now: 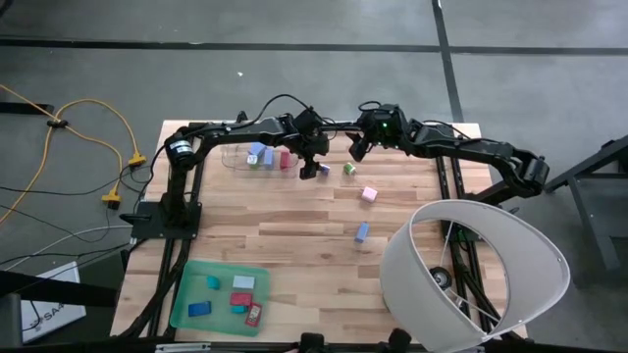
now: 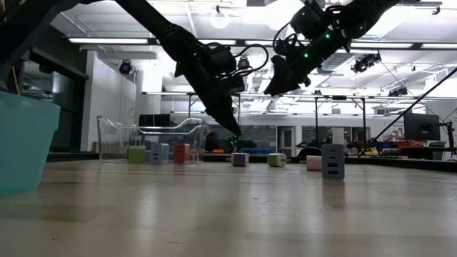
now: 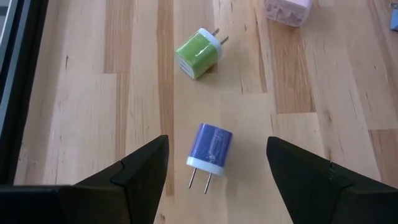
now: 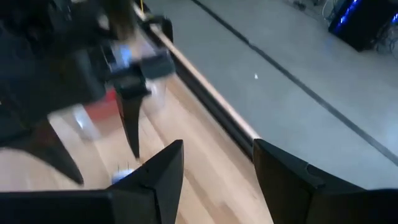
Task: Pick & Place Office items
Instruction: Put the blue charger adapter into the transparent bin
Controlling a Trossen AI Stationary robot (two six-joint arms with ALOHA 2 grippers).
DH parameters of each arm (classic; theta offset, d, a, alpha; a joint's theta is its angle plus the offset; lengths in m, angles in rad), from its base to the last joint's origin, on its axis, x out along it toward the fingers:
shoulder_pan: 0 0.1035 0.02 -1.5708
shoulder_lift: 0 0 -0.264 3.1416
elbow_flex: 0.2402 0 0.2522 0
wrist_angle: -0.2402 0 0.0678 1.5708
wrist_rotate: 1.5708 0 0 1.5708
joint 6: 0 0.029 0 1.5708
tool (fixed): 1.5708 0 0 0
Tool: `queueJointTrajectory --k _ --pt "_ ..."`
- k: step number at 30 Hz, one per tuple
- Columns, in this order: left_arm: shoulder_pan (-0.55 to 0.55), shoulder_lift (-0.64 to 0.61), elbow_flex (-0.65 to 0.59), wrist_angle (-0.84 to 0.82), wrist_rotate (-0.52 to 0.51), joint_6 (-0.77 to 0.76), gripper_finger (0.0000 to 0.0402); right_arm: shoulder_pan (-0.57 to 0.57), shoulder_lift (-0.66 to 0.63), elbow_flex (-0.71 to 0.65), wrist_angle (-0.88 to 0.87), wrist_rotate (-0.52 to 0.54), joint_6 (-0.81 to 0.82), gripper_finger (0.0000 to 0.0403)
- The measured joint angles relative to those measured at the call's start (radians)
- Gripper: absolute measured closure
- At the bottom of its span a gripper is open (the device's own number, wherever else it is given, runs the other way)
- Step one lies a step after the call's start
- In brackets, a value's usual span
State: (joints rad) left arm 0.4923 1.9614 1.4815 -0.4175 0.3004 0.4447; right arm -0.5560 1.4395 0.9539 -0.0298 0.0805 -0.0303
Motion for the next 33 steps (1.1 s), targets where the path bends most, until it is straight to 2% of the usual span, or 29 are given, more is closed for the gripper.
queueJointTrajectory --k 6,12,17,26,33 --pt "0.000 0.000 0.000 0.000 0.000 0.003 0.0140 -0.018 -0.004 0.000 -0.162 0.055 0.008 0.0223" --pt "0.000 0.000 0.000 0.000 0.000 0.003 0.0140 -0.030 -0.006 0.000 -0.255 0.066 0.014 0.0223" --pt "-0.002 0.000 0.000 0.004 -0.003 -0.004 0.0140 -0.042 -0.035 0.000 -0.367 0.138 0.034 0.0223" --pt "-0.068 0.001 0.000 -0.051 -0.099 0.113 0.0140 -0.056 -0.130 0.000 -0.461 0.140 0.076 0.0223" --pt "-0.098 0.001 0.000 0.024 -0.171 0.113 0.0140 -0.052 -0.157 0.000 -0.461 0.121 0.063 0.0223"
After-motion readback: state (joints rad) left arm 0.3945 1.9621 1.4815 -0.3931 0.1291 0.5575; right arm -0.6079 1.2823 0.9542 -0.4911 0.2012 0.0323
